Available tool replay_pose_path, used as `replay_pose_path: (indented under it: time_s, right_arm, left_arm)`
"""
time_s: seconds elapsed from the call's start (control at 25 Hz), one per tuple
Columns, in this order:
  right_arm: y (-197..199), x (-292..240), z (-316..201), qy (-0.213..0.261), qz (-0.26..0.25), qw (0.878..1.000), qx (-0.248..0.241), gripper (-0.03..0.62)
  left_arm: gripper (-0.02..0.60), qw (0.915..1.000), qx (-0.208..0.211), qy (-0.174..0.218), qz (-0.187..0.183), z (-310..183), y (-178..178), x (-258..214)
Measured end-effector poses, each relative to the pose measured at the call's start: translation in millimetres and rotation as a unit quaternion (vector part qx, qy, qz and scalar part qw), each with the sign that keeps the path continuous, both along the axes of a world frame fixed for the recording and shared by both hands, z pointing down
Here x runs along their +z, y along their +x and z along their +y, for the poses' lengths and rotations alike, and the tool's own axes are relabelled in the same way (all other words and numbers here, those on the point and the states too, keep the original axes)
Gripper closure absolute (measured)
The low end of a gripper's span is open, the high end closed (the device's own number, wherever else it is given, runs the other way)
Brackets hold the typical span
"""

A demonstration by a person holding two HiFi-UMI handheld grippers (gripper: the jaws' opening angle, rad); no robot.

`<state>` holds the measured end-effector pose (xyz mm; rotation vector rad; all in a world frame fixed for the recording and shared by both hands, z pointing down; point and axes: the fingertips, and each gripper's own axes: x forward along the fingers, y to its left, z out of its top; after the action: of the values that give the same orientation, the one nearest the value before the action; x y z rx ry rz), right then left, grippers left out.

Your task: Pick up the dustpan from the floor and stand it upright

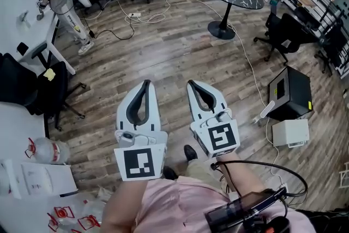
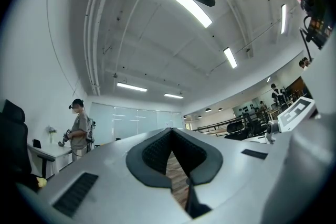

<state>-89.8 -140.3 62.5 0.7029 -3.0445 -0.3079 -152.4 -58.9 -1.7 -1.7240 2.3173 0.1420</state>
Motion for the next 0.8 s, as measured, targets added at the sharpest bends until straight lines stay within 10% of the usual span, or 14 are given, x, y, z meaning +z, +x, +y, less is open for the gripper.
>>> replay_pose_path:
  time_s: [0.8]
  right_arm:
    - [-19, -7, 8, 0.008, 0.001, 1.000, -0.004, 0.594]
  left_arm:
    - [0.572, 1.0000, -0.003, 0.004, -0.005, 8, -15, -4]
